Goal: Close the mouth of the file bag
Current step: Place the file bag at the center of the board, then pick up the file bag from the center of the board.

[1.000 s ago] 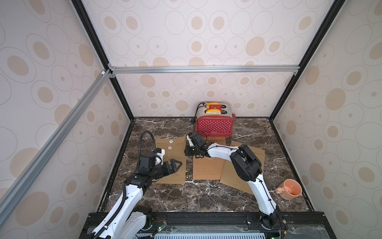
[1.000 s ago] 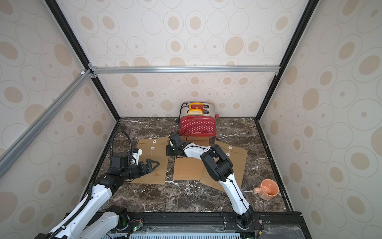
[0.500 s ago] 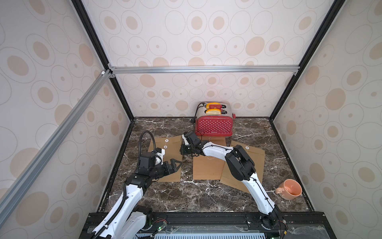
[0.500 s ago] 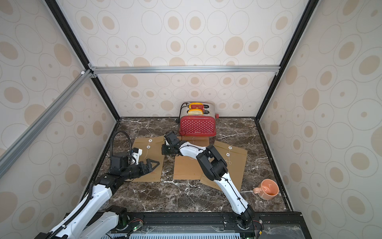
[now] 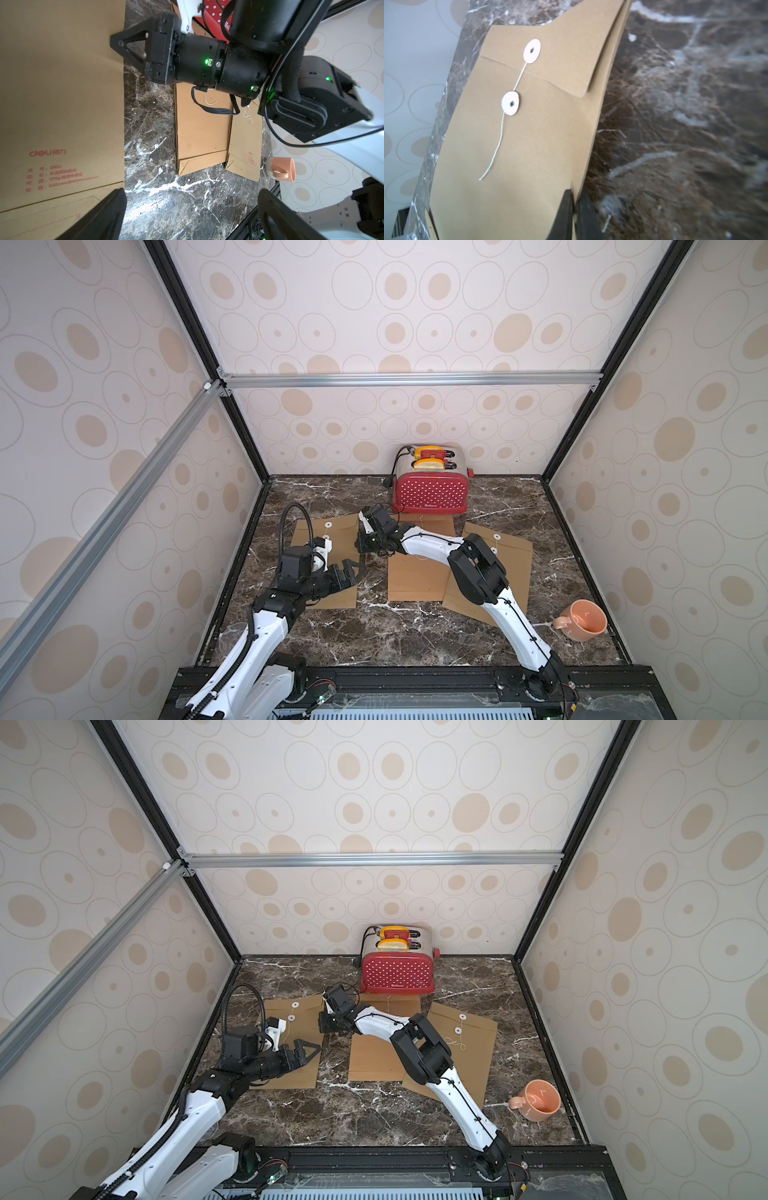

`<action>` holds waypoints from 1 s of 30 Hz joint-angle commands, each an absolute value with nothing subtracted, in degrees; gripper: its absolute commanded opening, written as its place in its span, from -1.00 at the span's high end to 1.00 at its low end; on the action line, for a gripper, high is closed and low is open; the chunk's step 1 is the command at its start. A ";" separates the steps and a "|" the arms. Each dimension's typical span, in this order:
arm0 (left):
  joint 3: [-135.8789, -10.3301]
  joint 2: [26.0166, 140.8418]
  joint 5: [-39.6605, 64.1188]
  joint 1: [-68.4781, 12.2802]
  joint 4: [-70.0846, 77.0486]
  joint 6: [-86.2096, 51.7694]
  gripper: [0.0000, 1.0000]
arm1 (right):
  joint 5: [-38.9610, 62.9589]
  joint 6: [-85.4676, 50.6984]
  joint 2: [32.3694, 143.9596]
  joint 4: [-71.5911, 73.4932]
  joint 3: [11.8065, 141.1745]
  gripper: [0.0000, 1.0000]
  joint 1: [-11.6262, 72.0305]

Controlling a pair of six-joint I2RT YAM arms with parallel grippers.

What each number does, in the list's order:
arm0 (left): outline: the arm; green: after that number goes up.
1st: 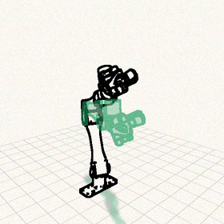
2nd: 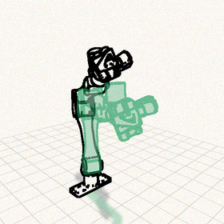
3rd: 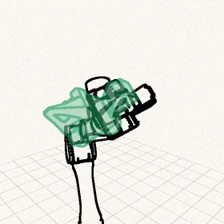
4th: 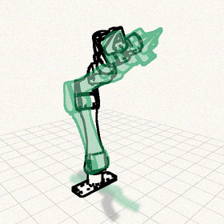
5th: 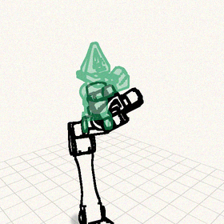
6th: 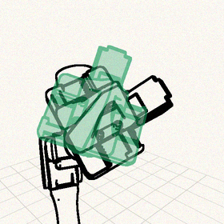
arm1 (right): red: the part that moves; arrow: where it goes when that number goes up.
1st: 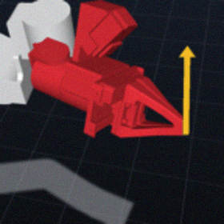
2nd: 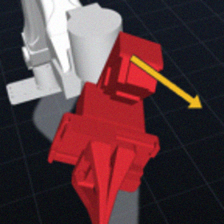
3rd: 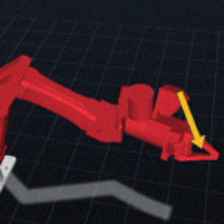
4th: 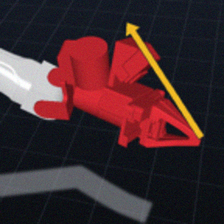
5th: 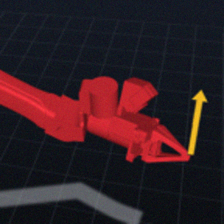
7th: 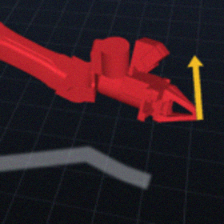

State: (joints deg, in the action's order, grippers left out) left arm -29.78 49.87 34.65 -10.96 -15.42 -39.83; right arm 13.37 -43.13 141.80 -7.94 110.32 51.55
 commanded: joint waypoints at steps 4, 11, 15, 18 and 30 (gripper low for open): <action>-30.27 49.56 36.00 -10.55 -14.11 -40.32 -0.98 | 13.13 -41.38 139.40 -11.50 107.52 0.38 52.03; -36.48 49.11 38.76 -10.55 -17.16 -37.91 -0.98 | 8.18 -37.69 124.36 -11.08 95.62 0.12 51.45; -42.44 50.73 42.20 -10.59 -17.74 -36.58 -0.98 | 6.53 -36.98 111.95 -6.83 83.01 0.12 50.52; -47.36 55.36 43.96 -10.57 -17.93 -36.68 -0.98 | 3.23 -35.41 102.51 -5.87 73.17 0.12 49.86; -57.58 81.60 46.17 -14.12 -9.58 -42.47 -0.89 | -0.73 -36.90 88.54 2.63 44.35 0.14 45.42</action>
